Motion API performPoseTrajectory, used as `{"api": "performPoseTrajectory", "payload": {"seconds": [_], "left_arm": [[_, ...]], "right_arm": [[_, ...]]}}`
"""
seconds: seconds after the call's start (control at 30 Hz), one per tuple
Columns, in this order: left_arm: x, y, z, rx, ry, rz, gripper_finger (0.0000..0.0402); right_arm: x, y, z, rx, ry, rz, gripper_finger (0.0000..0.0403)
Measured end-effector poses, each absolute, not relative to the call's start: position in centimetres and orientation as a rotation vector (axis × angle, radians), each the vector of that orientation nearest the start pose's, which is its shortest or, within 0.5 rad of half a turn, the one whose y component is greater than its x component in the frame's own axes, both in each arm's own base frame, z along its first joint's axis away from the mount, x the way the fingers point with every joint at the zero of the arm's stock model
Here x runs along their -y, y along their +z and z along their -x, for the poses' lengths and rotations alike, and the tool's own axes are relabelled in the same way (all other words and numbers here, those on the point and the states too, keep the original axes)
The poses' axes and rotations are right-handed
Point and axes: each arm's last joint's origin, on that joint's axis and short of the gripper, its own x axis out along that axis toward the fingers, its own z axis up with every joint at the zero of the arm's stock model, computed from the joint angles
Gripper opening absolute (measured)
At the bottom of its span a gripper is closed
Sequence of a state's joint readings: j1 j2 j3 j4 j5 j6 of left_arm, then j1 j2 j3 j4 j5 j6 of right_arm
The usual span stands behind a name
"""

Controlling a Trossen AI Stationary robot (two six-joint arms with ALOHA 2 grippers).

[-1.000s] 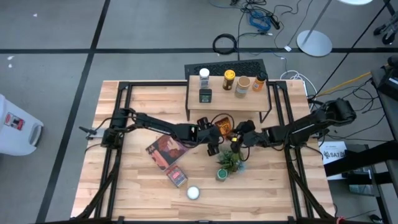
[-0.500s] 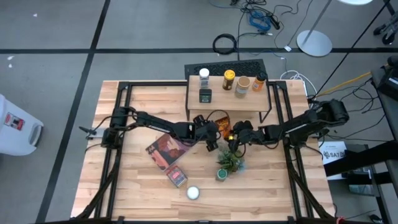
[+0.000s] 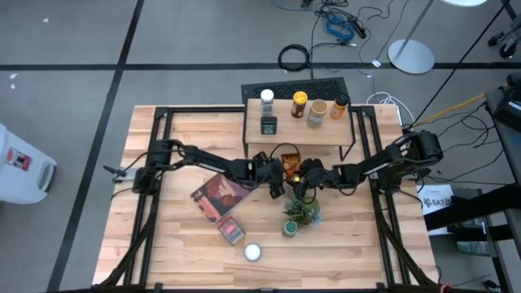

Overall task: Shelf spices
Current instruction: Put the orange seasoning bag on the shelf

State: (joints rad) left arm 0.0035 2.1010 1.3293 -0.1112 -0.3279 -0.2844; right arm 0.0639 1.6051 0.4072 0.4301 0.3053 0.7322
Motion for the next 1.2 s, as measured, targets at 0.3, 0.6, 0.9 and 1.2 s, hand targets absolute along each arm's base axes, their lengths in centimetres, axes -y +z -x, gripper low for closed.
{"api": "performPoseTrajectory", "payload": {"seconds": [0.3, 0.6, 0.9, 1.2], "left_arm": [[-0.8, 11.7, -43.6, -0.817, 0.405, 0.134, 0.0269], [-0.8, 11.7, -43.5, -0.820, 0.405, 0.126, 0.0269], [-0.3, 11.7, -43.5, -0.824, 0.390, 0.125, 0.0269], [0.0, 11.9, -43.8, -0.815, 0.296, 0.169, 0.0269]], "right_arm": [[-0.9, 9.3, -24.2, -0.667, -0.438, -0.560, 0.0179], [-1.3, 9.3, -24.1, -0.722, -0.341, -0.569, 0.0046], [-2.2, 11.0, -22.9, -0.765, -0.266, -0.526, 0.0006], [-2.1, 12.5, -21.7, -0.781, -0.286, -0.519, 0.0012]]}}
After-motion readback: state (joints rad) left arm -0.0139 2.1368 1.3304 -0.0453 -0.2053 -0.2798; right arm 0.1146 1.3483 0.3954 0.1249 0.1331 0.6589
